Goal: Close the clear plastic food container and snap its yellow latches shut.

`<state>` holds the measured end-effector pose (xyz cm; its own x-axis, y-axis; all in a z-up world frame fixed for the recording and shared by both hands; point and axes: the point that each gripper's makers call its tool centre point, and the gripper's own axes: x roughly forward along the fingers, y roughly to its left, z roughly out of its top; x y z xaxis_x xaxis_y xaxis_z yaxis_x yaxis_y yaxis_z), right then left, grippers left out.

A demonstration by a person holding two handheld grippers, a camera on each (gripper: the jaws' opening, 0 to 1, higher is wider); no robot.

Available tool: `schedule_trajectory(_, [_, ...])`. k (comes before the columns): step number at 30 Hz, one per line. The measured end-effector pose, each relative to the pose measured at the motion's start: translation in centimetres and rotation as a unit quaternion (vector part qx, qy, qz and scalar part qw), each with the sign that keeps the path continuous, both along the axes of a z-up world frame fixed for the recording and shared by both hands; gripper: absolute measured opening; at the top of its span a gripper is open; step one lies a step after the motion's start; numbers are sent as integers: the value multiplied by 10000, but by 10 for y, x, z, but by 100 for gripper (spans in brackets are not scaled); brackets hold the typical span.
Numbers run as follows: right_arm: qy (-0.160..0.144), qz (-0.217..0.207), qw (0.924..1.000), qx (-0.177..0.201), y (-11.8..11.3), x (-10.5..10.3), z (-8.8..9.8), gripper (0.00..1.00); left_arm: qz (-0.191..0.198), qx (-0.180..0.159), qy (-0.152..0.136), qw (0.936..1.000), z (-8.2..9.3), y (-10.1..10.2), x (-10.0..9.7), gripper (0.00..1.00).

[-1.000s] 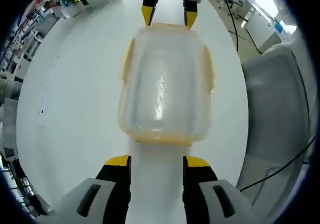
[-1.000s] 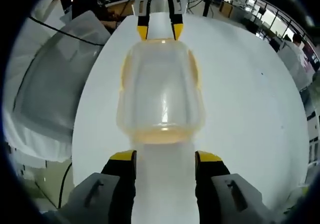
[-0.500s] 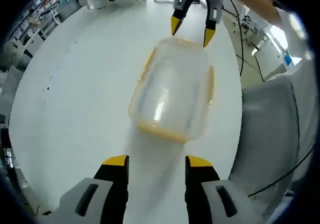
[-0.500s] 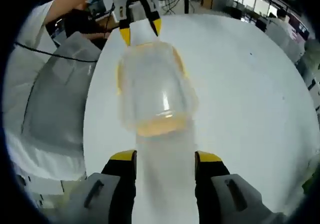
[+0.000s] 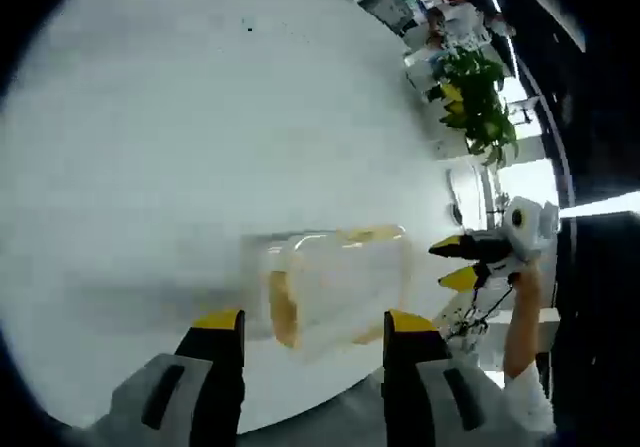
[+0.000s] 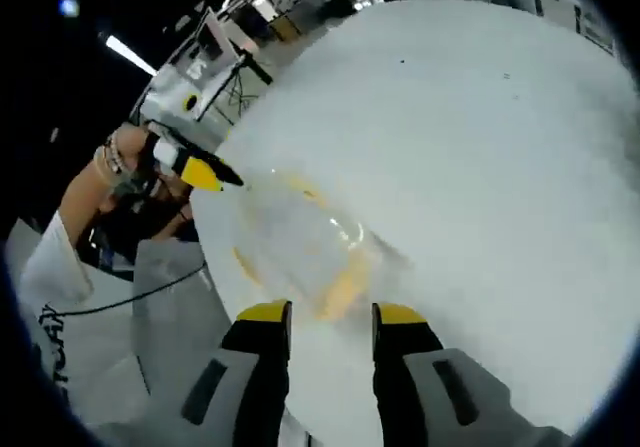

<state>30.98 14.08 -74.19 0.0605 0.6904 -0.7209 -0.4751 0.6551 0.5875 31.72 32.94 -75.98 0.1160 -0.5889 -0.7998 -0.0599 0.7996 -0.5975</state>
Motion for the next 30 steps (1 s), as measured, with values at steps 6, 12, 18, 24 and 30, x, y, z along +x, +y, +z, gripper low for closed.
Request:
schedule_trajectory(6, [491, -517, 9975, -4, 1, 4, -13, 29, -469, 365, 11, 9982, -10, -8, -15, 44])
schedule_trajectory(12, [641, -528, 9965, -52, 10, 0, -22, 21, -549, 499, 79, 9972, -14, -18, -20, 43])
schedule_trajectory(18, [604, -428, 9969, -265, 13, 0, -34, 19, -686, 395, 111, 9968, -12, -31, -17, 38])
schedule_trajectory(24, [707, -477, 9959, -288, 17, -1, -42, 17, -863, 501, 136, 9949, -15, -32, -25, 38])
schedule_trajectory(30, [710, -472, 9960, -258, 17, 0, -43, 19, -954, 537, 147, 9939, -16, -31, -22, 38])
